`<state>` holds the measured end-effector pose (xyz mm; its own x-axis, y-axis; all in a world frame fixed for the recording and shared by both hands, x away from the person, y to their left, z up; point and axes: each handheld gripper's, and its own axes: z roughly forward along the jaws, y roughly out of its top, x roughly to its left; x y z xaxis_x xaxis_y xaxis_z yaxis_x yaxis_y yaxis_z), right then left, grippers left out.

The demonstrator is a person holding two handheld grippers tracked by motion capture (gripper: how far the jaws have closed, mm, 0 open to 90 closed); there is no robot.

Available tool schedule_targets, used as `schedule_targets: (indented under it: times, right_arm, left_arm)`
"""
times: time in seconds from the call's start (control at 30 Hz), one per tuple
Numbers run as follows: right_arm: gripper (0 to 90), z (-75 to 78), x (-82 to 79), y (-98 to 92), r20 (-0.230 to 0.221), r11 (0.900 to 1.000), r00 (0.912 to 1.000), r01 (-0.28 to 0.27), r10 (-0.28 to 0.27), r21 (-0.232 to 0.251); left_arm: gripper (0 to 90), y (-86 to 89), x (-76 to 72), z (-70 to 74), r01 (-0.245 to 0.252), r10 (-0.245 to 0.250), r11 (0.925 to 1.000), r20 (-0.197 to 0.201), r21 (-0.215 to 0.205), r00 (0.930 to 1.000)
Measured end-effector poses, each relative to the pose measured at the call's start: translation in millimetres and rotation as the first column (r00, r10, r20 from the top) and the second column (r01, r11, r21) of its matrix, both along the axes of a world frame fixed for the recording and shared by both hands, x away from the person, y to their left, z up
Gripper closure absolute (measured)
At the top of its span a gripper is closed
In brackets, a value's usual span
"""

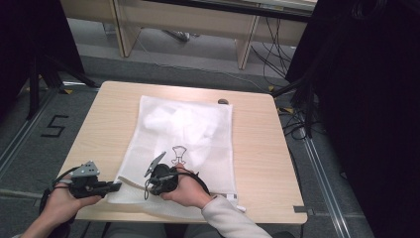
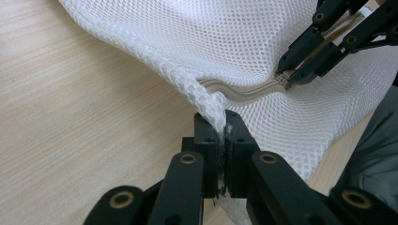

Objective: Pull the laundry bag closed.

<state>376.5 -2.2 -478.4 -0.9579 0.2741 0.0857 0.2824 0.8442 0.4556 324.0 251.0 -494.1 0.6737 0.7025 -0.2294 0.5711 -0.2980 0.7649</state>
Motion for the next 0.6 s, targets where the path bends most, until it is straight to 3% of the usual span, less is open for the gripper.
schedule_targets:
  times: [0.6]
  right_arm:
    - [82.2, 1.7, -1.4, -9.2, -0.004, 1.0, 1.0, 0.009, -0.009, -0.015]
  left_arm:
    - [85.4, 1.0, 0.4, -0.2, 0.003, -0.003, 1.0, -0.001, 0.007, 1.0]
